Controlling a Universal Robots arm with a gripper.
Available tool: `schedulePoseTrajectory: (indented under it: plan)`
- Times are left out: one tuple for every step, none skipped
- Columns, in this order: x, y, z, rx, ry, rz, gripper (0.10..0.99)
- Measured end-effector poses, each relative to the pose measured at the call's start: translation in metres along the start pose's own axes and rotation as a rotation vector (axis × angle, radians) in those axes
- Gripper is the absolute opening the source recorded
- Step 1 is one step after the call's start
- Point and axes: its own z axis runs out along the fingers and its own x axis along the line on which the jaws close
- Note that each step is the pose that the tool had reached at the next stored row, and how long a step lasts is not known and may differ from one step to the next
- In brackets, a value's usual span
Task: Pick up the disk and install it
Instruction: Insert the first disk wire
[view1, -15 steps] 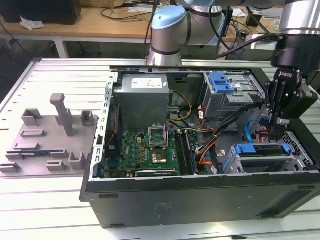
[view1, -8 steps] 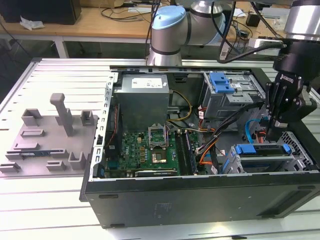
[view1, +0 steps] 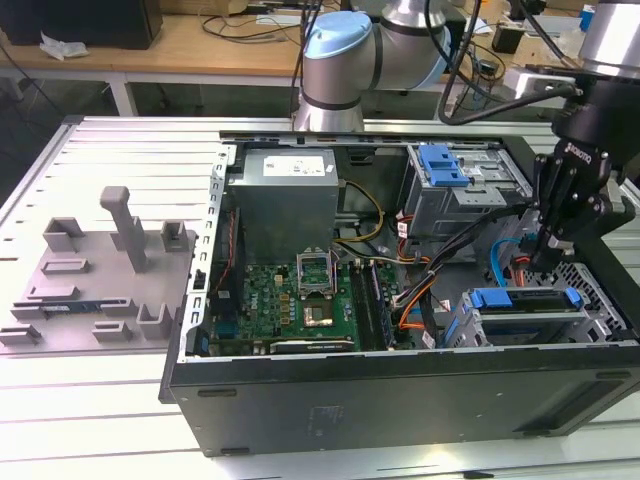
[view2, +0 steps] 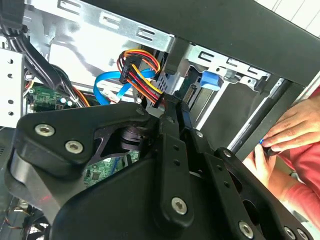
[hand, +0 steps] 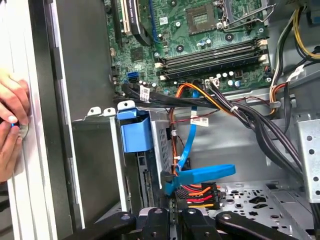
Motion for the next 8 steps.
schedulePoseTrajectory:
  plan:
    - [0.0017, -0.0002, 0.0003, 0.0, -0.0047, 0.0, 0.165]
    - [0.0036, -0.0005, 0.0007, -0.001, -0.0093, -0.001, 0.165]
    - [0.0052, -0.0008, 0.0009, -0.001, -0.0126, -0.001, 0.165]
    - [0.0068, -0.001, 0.001, -0.002, -0.0156, -0.002, 0.165]
    - [0.0085, -0.0013, 0.0011, -0.002, -0.0182, -0.003, 0.165]
    - [0.0097, -0.0014, 0.0013, -0.002, -0.0207, -0.003, 0.165]
    - [0.0117, -0.0017, 0.0013, -0.002, -0.0251, -0.005, 0.165]
    - [0.0136, -0.002, 0.0013, -0.002, -0.0296, -0.008, 0.165]
